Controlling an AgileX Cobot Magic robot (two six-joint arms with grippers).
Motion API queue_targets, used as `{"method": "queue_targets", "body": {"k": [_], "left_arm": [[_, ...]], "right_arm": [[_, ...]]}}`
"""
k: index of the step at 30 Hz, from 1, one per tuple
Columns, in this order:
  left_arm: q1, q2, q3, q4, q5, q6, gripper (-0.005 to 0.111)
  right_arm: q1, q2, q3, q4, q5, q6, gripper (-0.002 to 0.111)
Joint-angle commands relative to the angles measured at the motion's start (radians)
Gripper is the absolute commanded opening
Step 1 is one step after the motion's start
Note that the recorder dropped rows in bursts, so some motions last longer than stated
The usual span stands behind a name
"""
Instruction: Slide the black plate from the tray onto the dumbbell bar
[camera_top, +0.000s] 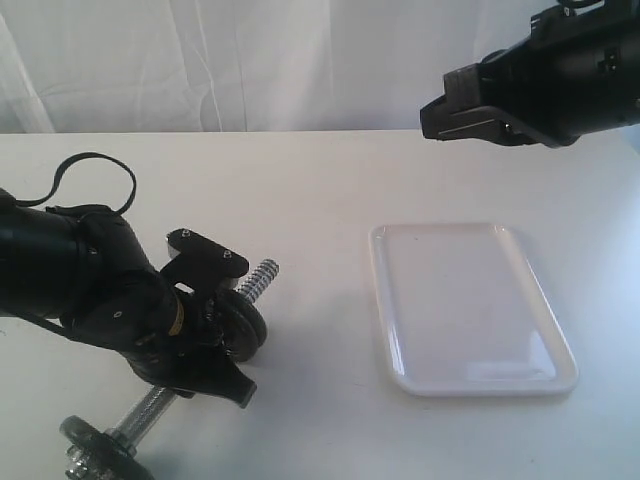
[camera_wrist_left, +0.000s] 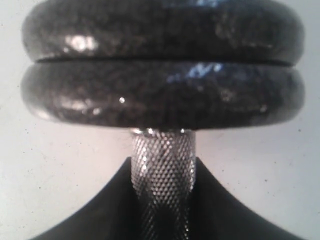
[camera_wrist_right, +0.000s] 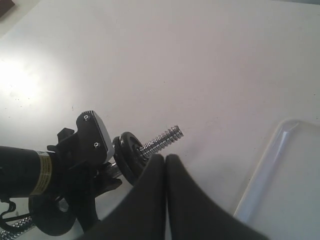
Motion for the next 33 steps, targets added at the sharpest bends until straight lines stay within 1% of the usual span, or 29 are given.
{"method": "queue_targets", "body": {"k": [1,2,3,4,6,7,9,18,20,25,32,33], "left_arm": [[0.003,-0.004,-0.012,0.011,0.008,-0.01,0.032],[0.003,-0.004,-0.012,0.009,0.017,-0.012,0.041],[0.003,-0.004,-0.012,0.003,0.022,-0.012,0.046],[0.003,-0.004,-0.012,0.004,0.029,-0.012,0.053],[0.003,-0.004,-0.012,0.0,0.034,-0.016,0.062],[0.003,-0.004,-0.012,-0.003,0.034,-0.016,0.064],[0.003,-0.004,-0.012,-0.017,0.038,-0.016,0.066],[0.003,-0.004,-0.012,-0.02,0.073,-0.039,0.066],[0.003,-0.004,-0.012,-0.02,0.082,-0.039,0.062],[0.003,-0.004,-0.012,-0.023,0.087,-0.039,0.04],[0.003,-0.004,-0.012,-0.023,0.096,-0.039,0.016],[0.003,-0.004,-0.012,-0.023,0.096,-0.039,0.009]], "right_arm": [[-0.006,-0.006,0.004,0.002,-0.005,0.0,0.0],[-0.006,-0.006,0.004,0.004,-0.005,0.0,0.0],[-0.006,-0.006,0.004,0.004,-0.005,0.0,0.0],[-0.006,-0.006,0.004,0.004,-0.005,0.0,0.0],[-0.006,-0.006,0.004,0.004,-0.005,0.0,0.0],[-0.006,-0.006,0.004,0.004,-0.003,0.0,0.0],[-0.006,-0.006,0.004,0.004,-0.003,0.0,0.0],[-0.006,-0.006,0.004,0.004,-0.003,0.0,0.0],[-0.006,-0.006,0.004,0.004,-0.003,0.0,0.0],[-0.006,-0.006,0.004,0.004,-0.003,0.0,0.0],[-0.006,-0.006,0.004,0.004,-0.003,0.0,0.0],[-0.006,-0.006,0.004,0.004,-0.003,0.0,0.0]]}}
